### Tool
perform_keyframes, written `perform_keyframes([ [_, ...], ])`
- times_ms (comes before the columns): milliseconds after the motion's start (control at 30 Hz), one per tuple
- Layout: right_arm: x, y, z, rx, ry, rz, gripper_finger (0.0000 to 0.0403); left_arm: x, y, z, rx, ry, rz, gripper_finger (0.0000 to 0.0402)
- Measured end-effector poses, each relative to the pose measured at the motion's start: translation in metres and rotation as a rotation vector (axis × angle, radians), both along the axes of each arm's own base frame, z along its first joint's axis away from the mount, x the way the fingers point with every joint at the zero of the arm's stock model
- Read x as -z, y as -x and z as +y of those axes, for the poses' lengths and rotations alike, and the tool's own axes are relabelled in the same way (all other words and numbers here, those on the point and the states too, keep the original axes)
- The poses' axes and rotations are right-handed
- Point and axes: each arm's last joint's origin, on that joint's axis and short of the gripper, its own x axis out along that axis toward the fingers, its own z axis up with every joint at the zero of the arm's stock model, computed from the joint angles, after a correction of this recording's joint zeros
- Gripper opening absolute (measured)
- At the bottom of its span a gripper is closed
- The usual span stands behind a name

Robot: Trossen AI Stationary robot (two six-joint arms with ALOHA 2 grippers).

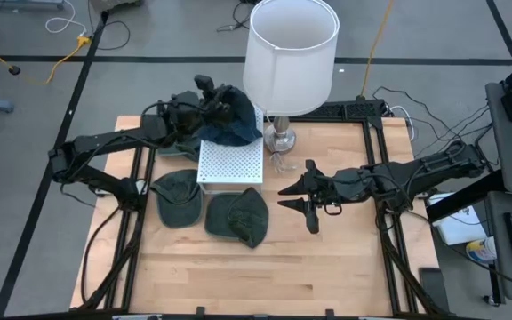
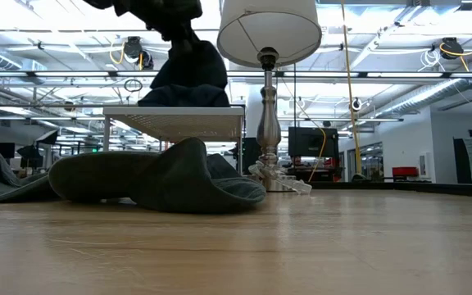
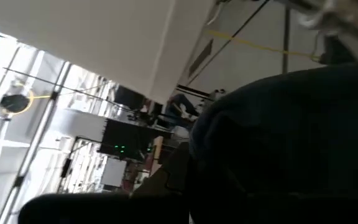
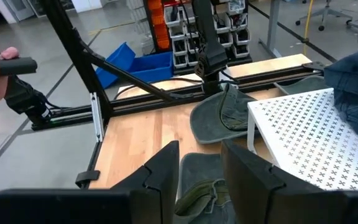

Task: Pick & Place hat
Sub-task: Stack the blue cap on the blue caps on the shelf

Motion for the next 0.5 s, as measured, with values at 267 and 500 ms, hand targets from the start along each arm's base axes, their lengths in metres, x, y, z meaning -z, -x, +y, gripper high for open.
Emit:
perform_keyframes([
  [267,0.007,0.001,0.003,-0.007,0.000,0.025,0.0109,0.013,-0.001,-0.009,-0.029,0.084,0.082,0.0043],
  [500,0.030,0.002,0.008,-0.007,-0.051,0.070,0.0103,0.024,0.001,-0.013,-0.061,0.179,0.130,0.0043],
])
